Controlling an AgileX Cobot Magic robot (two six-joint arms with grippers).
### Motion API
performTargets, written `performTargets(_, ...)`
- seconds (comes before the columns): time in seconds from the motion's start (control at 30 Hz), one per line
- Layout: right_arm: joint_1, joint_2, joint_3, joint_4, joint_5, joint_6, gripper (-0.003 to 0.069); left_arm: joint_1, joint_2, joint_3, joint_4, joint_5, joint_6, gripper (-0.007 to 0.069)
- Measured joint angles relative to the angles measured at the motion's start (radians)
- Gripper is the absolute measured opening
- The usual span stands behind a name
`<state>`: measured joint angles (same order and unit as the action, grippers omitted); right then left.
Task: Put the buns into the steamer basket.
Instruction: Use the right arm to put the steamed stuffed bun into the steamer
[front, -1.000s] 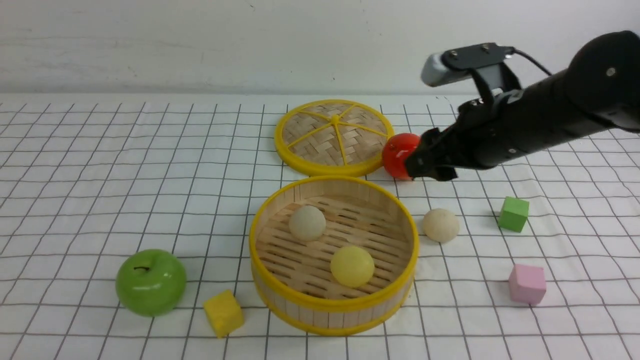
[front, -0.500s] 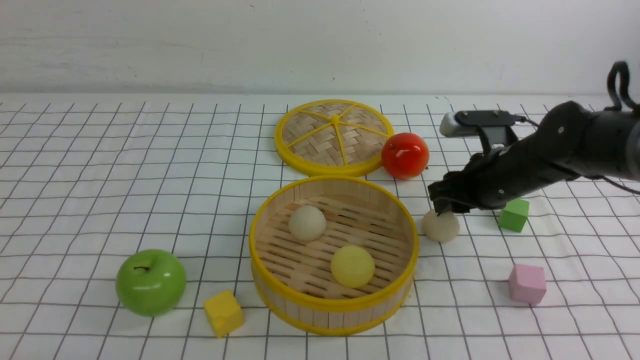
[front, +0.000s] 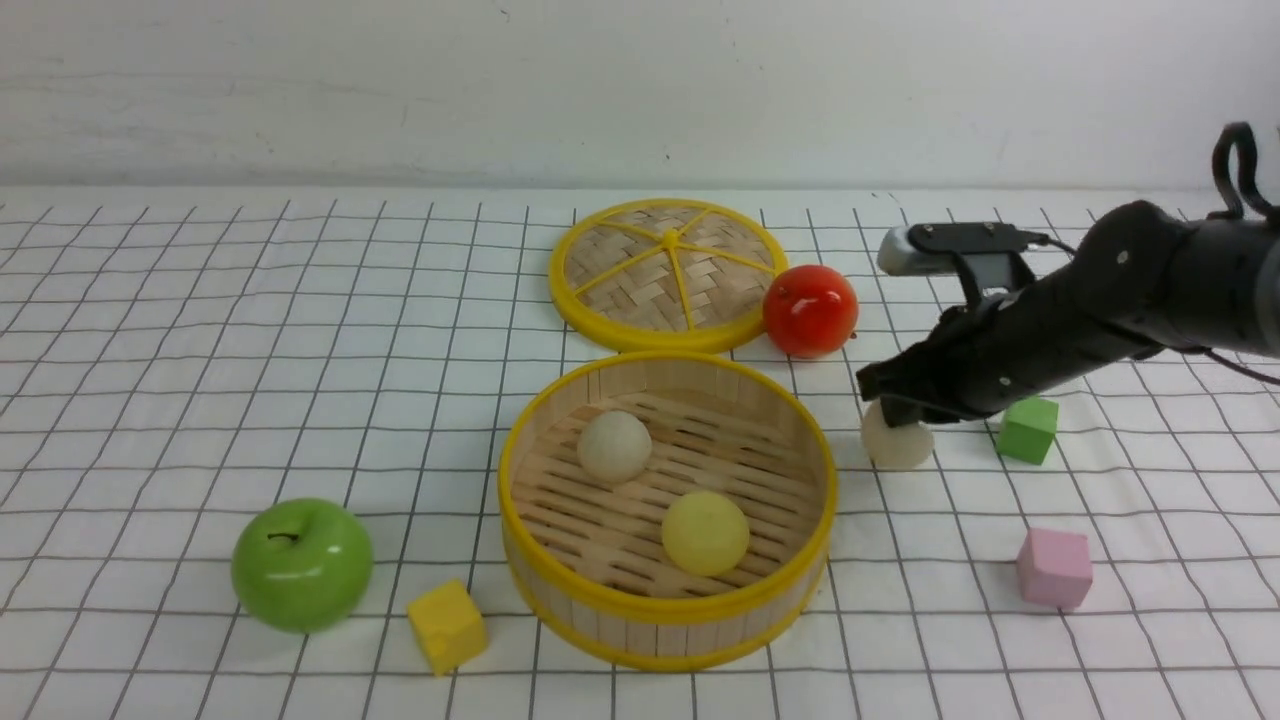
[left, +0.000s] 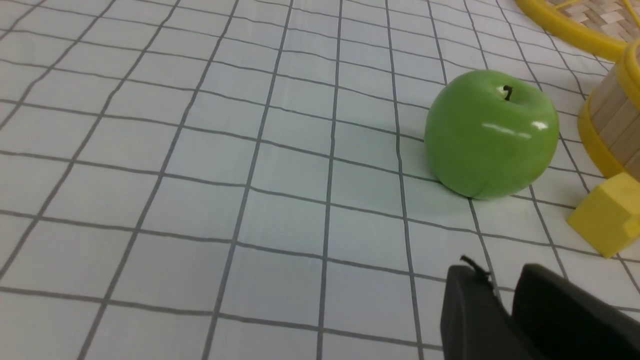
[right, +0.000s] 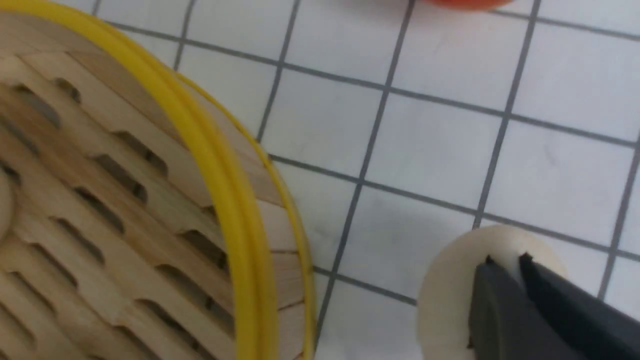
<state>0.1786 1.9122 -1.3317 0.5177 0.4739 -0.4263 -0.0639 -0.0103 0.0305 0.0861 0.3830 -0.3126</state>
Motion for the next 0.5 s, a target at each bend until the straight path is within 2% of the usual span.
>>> performTargets(0.2, 0.031, -0.104, 0.000, 0.110, 0.017, -0.019, 0.0010, 0.000, 0.000, 0.000, 0.000, 0.000, 0.000, 0.0133)
performTargets(0.3, 0.099, -0.112, 0.000, 0.245, 0.003, -0.106, 0.0010, 0.000, 0.000, 0.000, 0.000, 0.000, 0.000, 0.0137)
performTargets(0.33, 0.099, -0.112, 0.000, 0.254, 0.003, -0.114, 0.0010, 0.000, 0.000, 0.000, 0.000, 0.000, 0.000, 0.0137)
performTargets(0.5, 0.194, -0.024, 0.000, 0.446, -0.099, -0.281, 0.0015, 0.000, 0.000, 0.000, 0.000, 0.000, 0.000, 0.0144)
